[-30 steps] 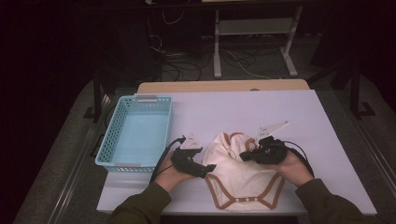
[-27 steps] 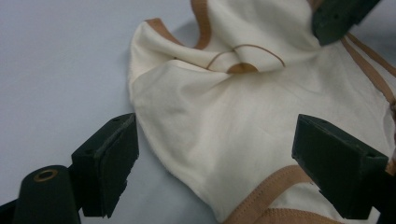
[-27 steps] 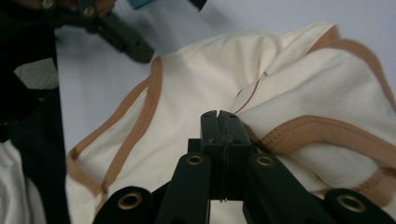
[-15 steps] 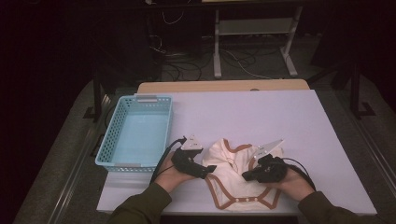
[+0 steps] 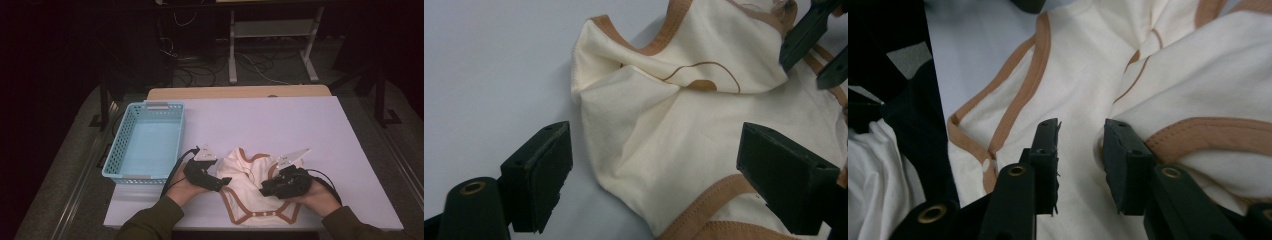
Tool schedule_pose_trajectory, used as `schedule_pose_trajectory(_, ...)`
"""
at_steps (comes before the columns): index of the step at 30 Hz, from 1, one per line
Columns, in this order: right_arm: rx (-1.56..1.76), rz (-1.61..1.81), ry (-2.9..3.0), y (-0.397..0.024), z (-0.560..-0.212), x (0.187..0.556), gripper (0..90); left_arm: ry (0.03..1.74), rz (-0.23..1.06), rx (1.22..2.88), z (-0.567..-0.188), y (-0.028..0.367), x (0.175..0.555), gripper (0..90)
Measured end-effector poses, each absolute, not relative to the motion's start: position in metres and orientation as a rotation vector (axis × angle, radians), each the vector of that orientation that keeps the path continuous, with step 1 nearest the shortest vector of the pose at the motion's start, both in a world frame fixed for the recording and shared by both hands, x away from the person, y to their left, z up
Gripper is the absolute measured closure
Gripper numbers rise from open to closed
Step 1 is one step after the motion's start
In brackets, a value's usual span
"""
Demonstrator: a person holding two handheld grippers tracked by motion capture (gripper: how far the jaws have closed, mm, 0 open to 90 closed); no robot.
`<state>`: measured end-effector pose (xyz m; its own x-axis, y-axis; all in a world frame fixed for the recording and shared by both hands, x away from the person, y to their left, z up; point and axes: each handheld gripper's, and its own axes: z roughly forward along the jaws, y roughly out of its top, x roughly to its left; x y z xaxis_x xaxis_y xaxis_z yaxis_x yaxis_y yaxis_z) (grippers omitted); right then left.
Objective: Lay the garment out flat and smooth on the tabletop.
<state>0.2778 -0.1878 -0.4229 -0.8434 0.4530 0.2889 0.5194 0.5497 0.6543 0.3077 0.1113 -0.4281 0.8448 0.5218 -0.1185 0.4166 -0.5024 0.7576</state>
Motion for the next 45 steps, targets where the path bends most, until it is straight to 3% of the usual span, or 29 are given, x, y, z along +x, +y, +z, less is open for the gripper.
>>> schedule_pose_trajectory(7,-0.97,-1.281,-2.67,-0.218,-0.402,0.284,62.9,0.685,0.159,2.169,-0.428,0.111,0.308,14.3)
schedule_pose_trajectory(15,-1.11,-1.273,-2.628,-0.247,-0.406,0.296,62.2,0.685,0.162,2.169,-0.428,0.112,0.308,14.3)
schedule_pose_trajectory(34,-1.147,-1.149,-2.562,-0.246,-0.436,0.311,60.4,0.687,0.161,2.173,-0.429,0.111,0.308,14.3)
schedule_pose_trajectory(40,-1.101,-1.17,-2.595,-0.24,-0.434,0.312,77.7,0.681,0.162,2.177,-0.429,0.111,0.308,14.4)
schedule_pose_trajectory(45,-1.086,-1.202,-2.614,-0.239,-0.429,0.312,85.7,0.679,0.163,2.179,-0.429,0.11,0.308,14.4)
